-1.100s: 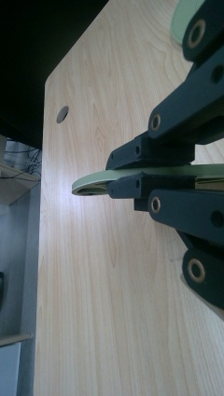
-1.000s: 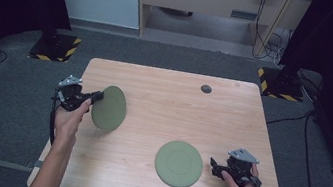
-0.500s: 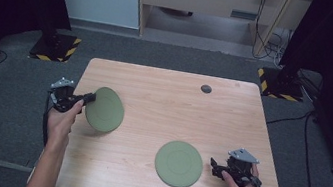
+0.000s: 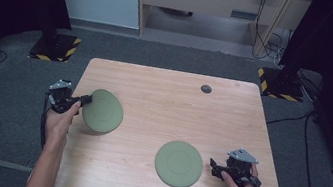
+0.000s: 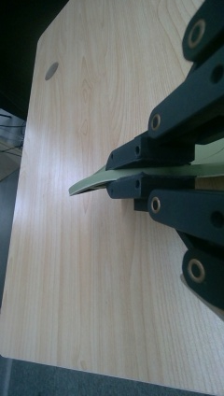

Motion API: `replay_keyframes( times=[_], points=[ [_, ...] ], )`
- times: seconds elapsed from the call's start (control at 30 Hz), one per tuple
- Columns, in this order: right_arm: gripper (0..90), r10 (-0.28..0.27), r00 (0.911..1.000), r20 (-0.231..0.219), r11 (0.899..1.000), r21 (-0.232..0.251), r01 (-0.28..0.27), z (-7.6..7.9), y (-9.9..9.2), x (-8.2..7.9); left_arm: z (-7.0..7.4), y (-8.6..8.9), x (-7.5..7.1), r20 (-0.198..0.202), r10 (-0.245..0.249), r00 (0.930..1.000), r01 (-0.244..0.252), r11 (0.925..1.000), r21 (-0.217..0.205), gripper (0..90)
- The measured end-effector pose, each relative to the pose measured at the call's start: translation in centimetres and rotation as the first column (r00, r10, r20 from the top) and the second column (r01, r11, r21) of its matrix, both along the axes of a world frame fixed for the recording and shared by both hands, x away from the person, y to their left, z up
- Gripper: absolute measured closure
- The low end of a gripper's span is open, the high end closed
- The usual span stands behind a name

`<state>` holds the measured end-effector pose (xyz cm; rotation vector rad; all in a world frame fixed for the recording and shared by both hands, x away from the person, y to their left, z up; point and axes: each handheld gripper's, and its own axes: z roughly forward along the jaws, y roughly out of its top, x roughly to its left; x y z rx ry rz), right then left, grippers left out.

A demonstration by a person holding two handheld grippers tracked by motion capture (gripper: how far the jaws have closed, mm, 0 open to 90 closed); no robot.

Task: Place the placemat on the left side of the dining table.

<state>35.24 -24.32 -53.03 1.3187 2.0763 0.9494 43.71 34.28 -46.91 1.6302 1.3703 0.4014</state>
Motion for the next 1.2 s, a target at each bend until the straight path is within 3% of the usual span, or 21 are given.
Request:
replay_keyframes(
  times=[0.4,1.2],
  points=[
    [7.4,0.002,1.0,0.0,1.0,-0.002,-0.002,0.0,0.0,0.0,-1.1,1.1,0.2,-0.028,0.022,0.9994,-0.023,0.9997,-0.009,85.1],
    [7.6,0.01,1.0,0.0,1.0,-0.004,-0.01,0.0,0.0,0.0,-1.6,1.8,0.1,-0.041,0.056,0.9976,-0.055,0.9979,0.034,84.9]
  ],
)
